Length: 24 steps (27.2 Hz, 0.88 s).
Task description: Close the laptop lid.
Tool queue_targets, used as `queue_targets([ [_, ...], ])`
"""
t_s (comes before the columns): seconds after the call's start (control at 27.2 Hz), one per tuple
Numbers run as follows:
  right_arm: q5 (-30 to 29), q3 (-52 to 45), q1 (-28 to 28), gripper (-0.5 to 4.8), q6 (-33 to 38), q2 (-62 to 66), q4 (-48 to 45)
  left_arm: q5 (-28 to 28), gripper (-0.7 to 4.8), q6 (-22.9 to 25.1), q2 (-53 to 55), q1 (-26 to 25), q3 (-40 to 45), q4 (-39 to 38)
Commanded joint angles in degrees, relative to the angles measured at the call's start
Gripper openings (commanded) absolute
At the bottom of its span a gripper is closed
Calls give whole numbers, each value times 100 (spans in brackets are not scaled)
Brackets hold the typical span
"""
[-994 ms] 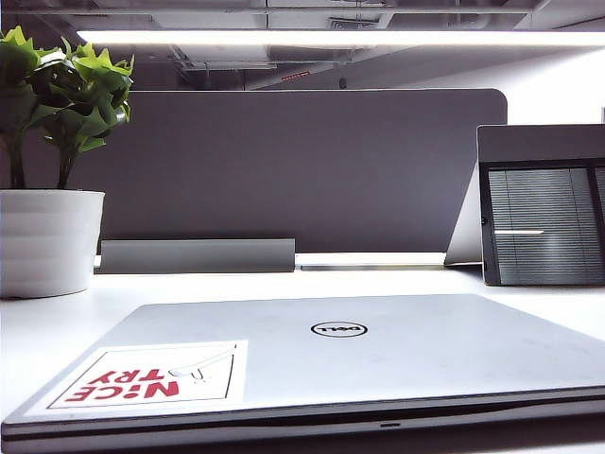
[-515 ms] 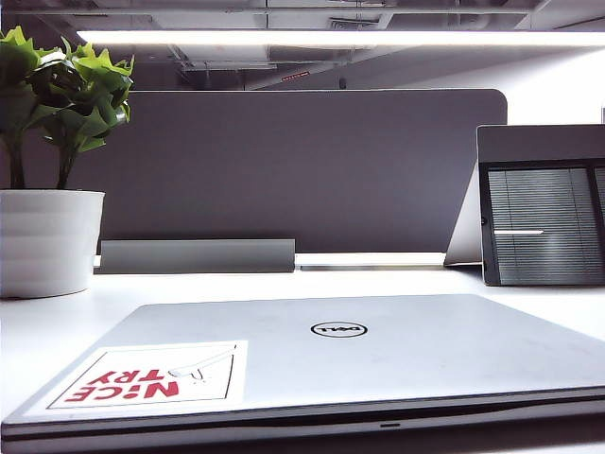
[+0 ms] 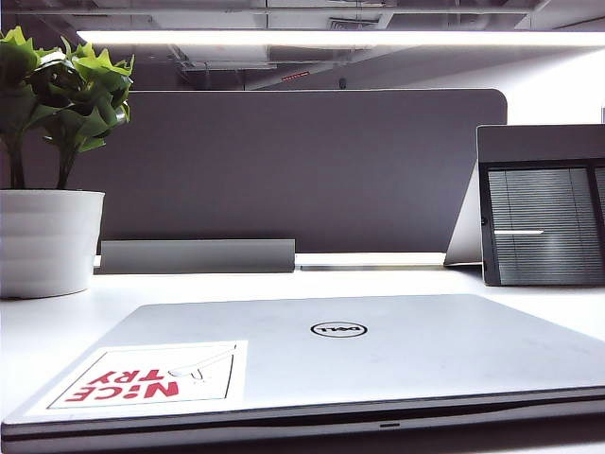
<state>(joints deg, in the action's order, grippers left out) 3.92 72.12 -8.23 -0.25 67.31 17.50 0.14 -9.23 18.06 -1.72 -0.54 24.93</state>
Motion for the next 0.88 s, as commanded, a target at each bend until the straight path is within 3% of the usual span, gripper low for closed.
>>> queue_targets([
  [0.04, 22, 15, -11, -3, 24, -15, -55, 90, -5, -195, -407, -13, 2, -426],
  [0.55, 22, 15, -11, -3, 24, -11, -61, 50, -5, -173, -1753, -59, 2, -2361],
  [0.88, 24, 15, -11, -3, 24, -11, -61, -15, -5, -151, -1784, -85, 4, -2736],
])
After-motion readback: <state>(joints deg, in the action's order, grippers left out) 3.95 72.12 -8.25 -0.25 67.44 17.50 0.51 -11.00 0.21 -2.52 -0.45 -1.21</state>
